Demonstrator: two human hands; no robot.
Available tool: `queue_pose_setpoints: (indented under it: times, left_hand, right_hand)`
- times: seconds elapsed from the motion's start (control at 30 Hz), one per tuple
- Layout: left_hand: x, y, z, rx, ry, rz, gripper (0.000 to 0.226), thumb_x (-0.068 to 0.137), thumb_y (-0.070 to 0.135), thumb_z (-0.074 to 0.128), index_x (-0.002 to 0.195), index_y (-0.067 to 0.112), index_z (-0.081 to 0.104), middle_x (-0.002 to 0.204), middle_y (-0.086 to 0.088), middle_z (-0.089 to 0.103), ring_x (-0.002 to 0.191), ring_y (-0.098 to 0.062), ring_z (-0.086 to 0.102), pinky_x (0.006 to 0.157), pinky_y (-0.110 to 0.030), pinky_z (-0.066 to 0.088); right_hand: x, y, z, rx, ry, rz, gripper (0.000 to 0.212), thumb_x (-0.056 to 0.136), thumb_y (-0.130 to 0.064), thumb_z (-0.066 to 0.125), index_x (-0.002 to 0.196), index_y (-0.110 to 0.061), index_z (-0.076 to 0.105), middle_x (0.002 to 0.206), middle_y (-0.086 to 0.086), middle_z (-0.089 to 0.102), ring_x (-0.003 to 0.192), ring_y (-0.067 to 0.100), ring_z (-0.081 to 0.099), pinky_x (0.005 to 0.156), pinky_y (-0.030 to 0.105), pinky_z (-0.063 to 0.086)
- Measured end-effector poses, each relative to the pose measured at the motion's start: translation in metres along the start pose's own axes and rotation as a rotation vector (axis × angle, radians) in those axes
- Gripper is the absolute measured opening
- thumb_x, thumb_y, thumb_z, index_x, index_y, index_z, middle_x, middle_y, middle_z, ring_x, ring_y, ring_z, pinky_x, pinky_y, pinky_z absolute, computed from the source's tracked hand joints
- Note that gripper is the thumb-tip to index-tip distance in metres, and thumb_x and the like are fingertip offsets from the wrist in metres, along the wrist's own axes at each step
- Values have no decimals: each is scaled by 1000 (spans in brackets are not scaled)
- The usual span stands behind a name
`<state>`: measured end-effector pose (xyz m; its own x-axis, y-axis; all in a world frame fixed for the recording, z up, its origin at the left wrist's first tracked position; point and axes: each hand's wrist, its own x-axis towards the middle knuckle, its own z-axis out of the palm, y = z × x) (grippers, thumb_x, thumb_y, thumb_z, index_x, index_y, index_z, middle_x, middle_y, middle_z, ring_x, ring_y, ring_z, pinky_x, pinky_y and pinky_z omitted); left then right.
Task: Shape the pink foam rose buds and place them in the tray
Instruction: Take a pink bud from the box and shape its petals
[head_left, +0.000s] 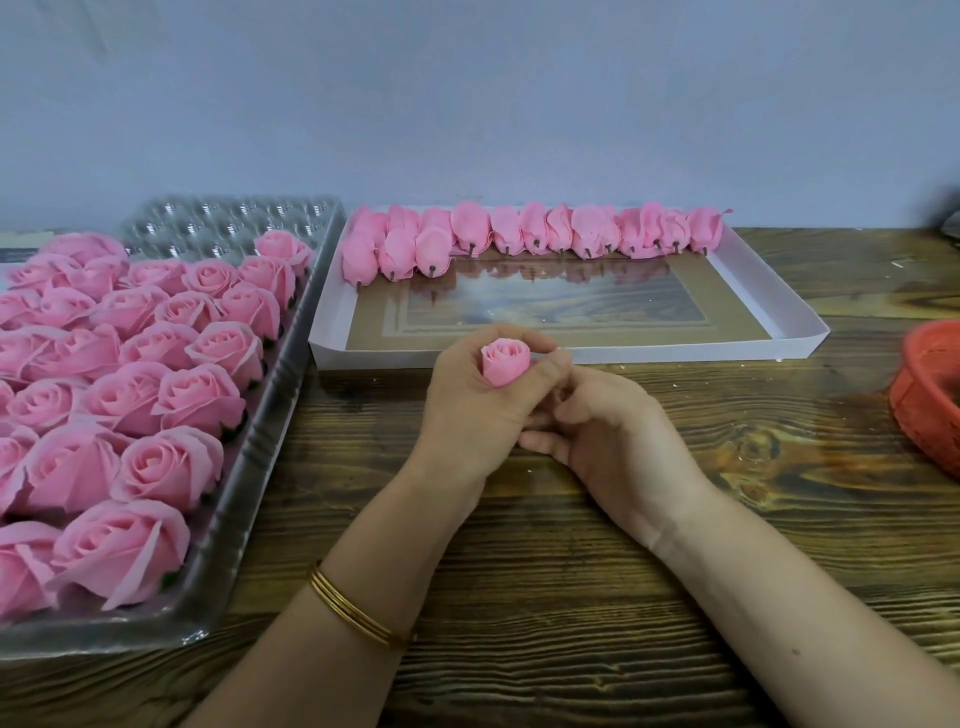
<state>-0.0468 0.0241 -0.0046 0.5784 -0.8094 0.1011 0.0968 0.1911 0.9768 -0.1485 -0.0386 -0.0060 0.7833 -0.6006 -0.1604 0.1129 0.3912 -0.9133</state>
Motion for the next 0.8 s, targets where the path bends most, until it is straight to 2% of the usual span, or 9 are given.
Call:
queue_pose_setpoints:
  times: [0.07, 0.1, 0.17, 0.23, 0.3, 0.37, 0.5, 0.63, 0.8]
  left_hand:
    - [-2, -1, 1, 57, -6, 19, 13, 82, 2, 73, 80, 12, 65, 62, 1, 64, 54, -8, 60, 49, -20, 50]
    - [-3, -1, 2, 98, -17, 32, 12, 82, 3, 74, 80, 12, 66, 63, 0, 65, 54, -9, 61, 48, -21, 51]
    - [-4, -3, 3, 197, -39, 65, 11, 80, 6, 76, 79, 15, 69, 66, 0, 69, 57, -11, 65, 50, -24, 52]
    - [-4, -5, 3, 279, -49, 97, 15, 79, 7, 75, 75, 19, 68, 66, 1, 69, 60, -13, 67, 53, -27, 53]
    - [-4, -6, 2, 319, -59, 101, 19, 78, 7, 74, 70, 21, 65, 65, 1, 68, 63, -19, 69, 55, -34, 57]
    - [-4, -7, 2, 310, -68, 79, 10, 74, 11, 72, 71, 17, 65, 67, -3, 68, 68, -25, 70, 58, -44, 60]
    - [-4, -8, 3, 343, -66, 81, 10, 66, 19, 69, 76, 18, 66, 73, -4, 69, 75, -30, 70, 66, -53, 59]
    - [-4, -8, 3, 356, -67, 69, 13, 66, 18, 69, 78, 20, 68, 77, -4, 70, 77, -28, 70, 66, -53, 59]
    - [-5, -8, 4, 342, -61, 54, 12, 67, 15, 67, 76, 23, 68, 74, -3, 70, 67, -27, 70, 57, -50, 60]
  right_hand:
    - [-2, -3, 1, 61, 35, 5, 25, 69, -14, 59, 89, -3, 68, 74, 5, 61, 71, 13, 59, 77, 32, 50]
    - [-3, -4, 2, 66, 53, 9, 24, 73, -19, 63, 91, -6, 70, 77, 5, 62, 73, 14, 58, 79, 34, 50]
    - [-3, -4, 3, 34, 80, 21, 36, 76, -32, 62, 102, -10, 73, 94, 9, 67, 87, 19, 58, 85, 37, 49]
    - [-3, -4, 4, -5, 85, 31, 43, 76, -38, 62, 106, -9, 72, 102, 11, 70, 95, 20, 62, 84, 34, 50]
    - [-3, -5, 5, -34, 85, 32, 43, 74, -38, 65, 103, -7, 72, 100, 11, 72, 94, 18, 66, 75, 28, 53]
    - [-3, -4, 5, -25, 91, 28, 40, 70, -36, 68, 96, -6, 73, 95, 11, 73, 91, 18, 68, 71, 25, 54]
    - [-2, -3, 4, 11, 76, 32, 28, 72, -25, 76, 92, -4, 73, 95, 14, 73, 92, 20, 69, 75, 28, 56]
    - [0, -2, 3, 27, 53, 29, 20, 73, -24, 70, 82, -8, 77, 93, 15, 74, 92, 20, 70, 80, 29, 57]
    - [1, 0, 0, 12, 18, 26, 17, 74, -24, 70, 78, -9, 78, 90, 15, 73, 89, 19, 70, 83, 30, 56]
